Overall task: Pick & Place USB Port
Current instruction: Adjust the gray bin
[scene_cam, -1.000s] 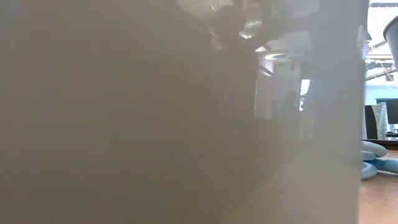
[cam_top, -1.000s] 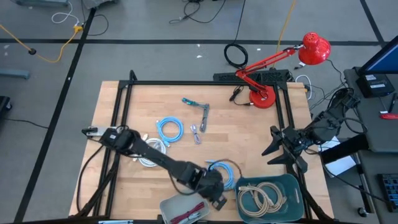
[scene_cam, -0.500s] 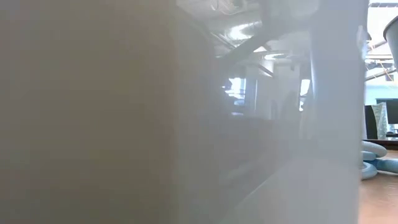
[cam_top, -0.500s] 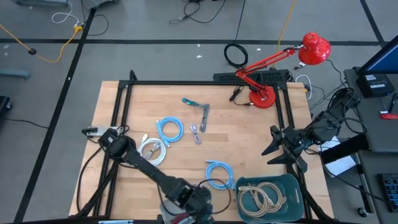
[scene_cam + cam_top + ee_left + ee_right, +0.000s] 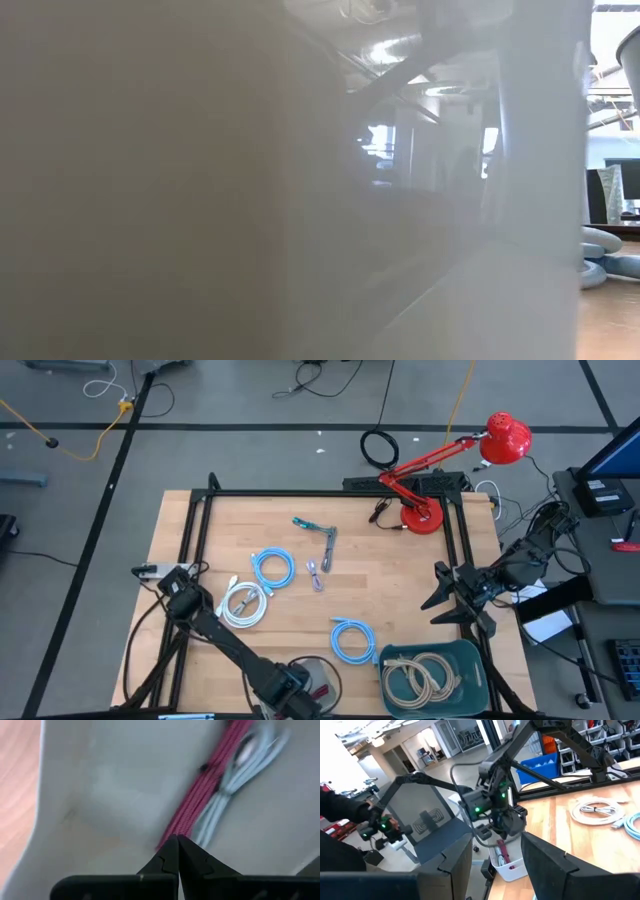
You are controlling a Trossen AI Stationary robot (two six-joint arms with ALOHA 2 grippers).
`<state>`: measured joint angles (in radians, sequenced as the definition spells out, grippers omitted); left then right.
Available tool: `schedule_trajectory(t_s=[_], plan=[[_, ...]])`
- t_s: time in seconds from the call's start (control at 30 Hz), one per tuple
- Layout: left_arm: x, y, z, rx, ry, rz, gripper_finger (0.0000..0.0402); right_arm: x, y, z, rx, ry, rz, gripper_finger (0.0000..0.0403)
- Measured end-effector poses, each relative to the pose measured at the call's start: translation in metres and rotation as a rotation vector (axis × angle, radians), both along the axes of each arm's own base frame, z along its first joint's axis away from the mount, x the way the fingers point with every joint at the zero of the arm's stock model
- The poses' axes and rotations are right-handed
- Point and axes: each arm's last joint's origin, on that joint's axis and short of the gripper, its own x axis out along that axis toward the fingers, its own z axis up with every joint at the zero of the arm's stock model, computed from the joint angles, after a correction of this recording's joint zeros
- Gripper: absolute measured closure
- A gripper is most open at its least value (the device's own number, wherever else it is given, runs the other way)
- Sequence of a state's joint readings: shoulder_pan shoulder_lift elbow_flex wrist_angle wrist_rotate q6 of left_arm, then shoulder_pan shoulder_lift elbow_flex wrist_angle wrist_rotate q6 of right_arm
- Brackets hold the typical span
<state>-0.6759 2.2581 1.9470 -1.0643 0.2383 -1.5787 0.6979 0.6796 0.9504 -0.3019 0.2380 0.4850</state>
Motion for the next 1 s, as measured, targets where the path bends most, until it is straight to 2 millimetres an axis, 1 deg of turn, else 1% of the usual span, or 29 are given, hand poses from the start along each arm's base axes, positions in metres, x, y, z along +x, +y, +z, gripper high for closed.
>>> schedule_trajectory(t_s=[0.1, 0.2, 0.33, 0.43, 0.67, 1.0], plan=[[-0.007, -0.001, -0.007, -0.041, 0.077, -0.027, 0.0402, 0.000, 0.000, 0.002, 0.014, -0.016, 0.003, 0.0238], [-0.018, 0.000, -0.019, 0.000, 0.159, -0.029, 0.0402, 0.000, 0.000, 0.004, 0.025, -0.038, 0.005, 0.0238], [-0.027, 0.006, -0.028, 0.040, 0.254, -0.019, 0.0402, 0.000, 0.000, 0.005, 0.029, -0.041, 0.007, 0.0238], [-0.030, 0.013, -0.033, 0.073, 0.302, -0.007, 0.0402, 0.001, 0.001, 0.005, 0.028, -0.039, 0.007, 0.0238], [-0.033, 0.026, -0.046, 0.089, 0.387, 0.003, 0.0402, 0.002, 0.002, 0.004, 0.026, -0.035, 0.007, 0.0238], [-0.045, 0.035, -0.054, 0.149, 0.473, -0.047, 0.0402, 0.002, 0.002, 0.004, 0.033, -0.027, 0.006, 0.0238]])
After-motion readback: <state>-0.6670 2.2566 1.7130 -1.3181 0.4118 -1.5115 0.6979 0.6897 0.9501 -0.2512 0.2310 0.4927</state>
